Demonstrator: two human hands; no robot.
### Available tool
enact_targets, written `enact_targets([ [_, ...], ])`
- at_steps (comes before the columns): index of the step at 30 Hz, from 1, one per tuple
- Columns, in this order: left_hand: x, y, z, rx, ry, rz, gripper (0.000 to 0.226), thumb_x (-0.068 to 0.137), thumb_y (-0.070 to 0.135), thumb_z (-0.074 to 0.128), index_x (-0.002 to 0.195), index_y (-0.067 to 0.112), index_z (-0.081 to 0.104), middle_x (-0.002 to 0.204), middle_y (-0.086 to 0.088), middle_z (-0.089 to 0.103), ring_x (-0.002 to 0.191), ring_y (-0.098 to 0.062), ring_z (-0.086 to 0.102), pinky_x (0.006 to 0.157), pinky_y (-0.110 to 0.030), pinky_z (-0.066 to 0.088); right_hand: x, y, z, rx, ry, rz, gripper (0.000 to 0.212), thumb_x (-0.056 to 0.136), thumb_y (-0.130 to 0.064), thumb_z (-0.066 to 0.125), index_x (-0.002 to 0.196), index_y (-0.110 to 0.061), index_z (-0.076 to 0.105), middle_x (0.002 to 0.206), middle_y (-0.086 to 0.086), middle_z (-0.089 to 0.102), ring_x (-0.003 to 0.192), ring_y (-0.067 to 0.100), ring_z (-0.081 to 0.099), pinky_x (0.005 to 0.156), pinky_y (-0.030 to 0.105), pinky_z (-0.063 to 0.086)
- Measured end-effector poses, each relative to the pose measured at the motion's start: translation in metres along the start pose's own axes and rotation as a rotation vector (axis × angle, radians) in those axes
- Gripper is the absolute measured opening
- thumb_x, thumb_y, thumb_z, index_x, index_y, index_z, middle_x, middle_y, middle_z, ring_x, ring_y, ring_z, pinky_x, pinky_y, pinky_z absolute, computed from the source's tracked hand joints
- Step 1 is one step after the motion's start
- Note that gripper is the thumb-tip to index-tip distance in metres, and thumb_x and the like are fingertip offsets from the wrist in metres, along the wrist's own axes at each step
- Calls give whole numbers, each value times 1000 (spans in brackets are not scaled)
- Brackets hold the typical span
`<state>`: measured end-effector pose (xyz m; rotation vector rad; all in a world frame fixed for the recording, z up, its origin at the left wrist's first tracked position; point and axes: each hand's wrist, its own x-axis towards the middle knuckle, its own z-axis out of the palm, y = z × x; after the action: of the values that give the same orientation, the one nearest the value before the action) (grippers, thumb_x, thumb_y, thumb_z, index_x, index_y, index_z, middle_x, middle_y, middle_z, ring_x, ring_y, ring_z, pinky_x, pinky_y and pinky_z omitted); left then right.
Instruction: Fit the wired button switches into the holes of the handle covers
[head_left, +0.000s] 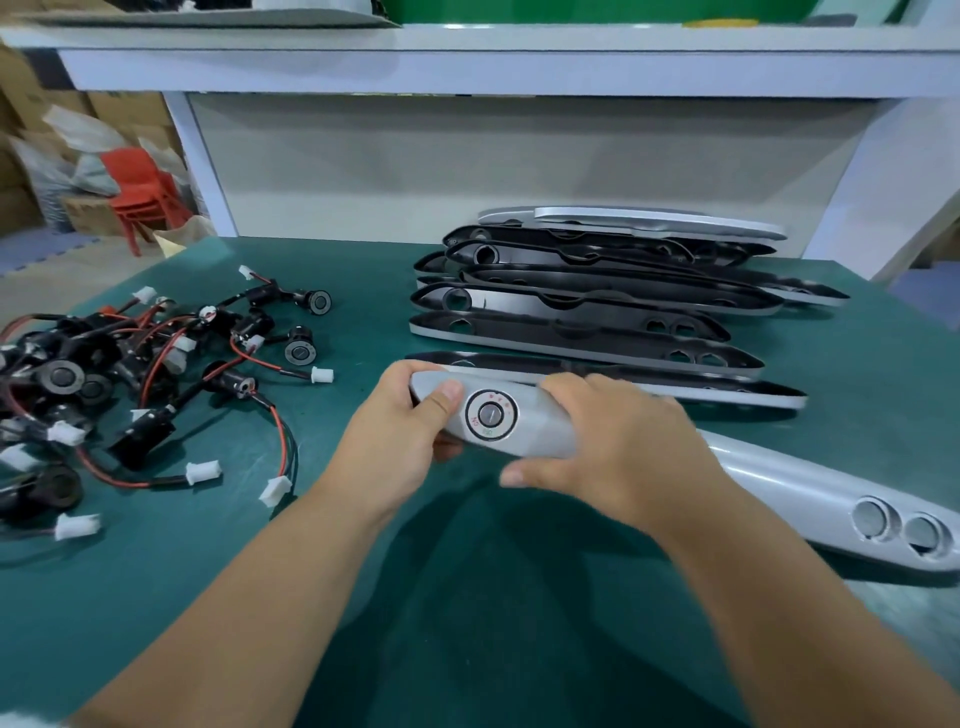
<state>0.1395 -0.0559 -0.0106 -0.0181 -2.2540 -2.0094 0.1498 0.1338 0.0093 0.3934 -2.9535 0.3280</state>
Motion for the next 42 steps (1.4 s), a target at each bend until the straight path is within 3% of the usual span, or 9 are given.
enact_targets([
  [6,6,-6,-9,11,-2,-24,5,97,23,51,96,25,56,95,2,66,78,-13,62,68,-28,54,-38,90,-16,-23,-167,183,88,39,-100,33,113,-52,34,105,-23,49,101,11,51,87,40,43],
  [11,6,-7,-11,-7,1,-40,5,95,24,54,98,26,57,92,3,67,75,-10,63,64,-24,52,-93,168,-19,41,-89,381,98,28,-103,40,112,-54,41,101,-16,56,96,15,57,84,40,48],
  [15,3,-5,-16,84,-153,-52,63,58,51,83,112,42,51,102,-8,66,88,-20,65,83,-37,52,-123,195,-7,178,95,471,93,31,-99,49,116,-64,36,98,-12,54,90,17,53,81,44,50],
  [18,4,0,-19,293,-112,4,63,49,52,78,101,59,42,100,-6,66,90,-20,62,89,-37,50,-124,193,-3,205,166,466,90,32,-97,52,115,-67,36,98,-19,53,87,14,54,77,43,51],
  [26,9,-2,-11,215,-3,24,61,52,40,80,105,38,50,99,-22,62,76,-25,55,87,-54,48,-122,192,-4,200,190,389,72,37,-96,52,101,-65,43,97,-27,55,83,10,55,72,36,47],
  [32,10,-17,-3,250,38,84,54,69,22,84,95,50,45,87,-2,65,74,-17,59,67,-29,47,-121,185,-7,145,282,363,47,54,-73,60,95,-52,50,93,-18,56,80,11,53,70,34,43],
  [34,6,-16,-2,236,32,67,56,66,24,85,89,57,46,89,-4,66,74,-16,58,70,-32,49,-121,181,-12,106,342,388,40,63,-60,68,96,-43,55,91,-9,58,80,15,52,70,33,41],
  [38,-7,-7,-10,113,8,11,56,50,38,81,94,55,51,107,-23,61,80,-22,58,92,-57,48,-129,163,-18,136,274,319,66,53,-44,86,111,-40,54,98,-11,52,89,11,49,80,29,39],
  [42,-26,8,-13,69,-58,43,68,47,35,87,104,43,51,108,-23,61,78,-17,63,92,-53,49,-146,163,-31,80,293,286,73,53,-46,86,118,-36,55,100,-15,49,90,12,52,78,29,40],
])
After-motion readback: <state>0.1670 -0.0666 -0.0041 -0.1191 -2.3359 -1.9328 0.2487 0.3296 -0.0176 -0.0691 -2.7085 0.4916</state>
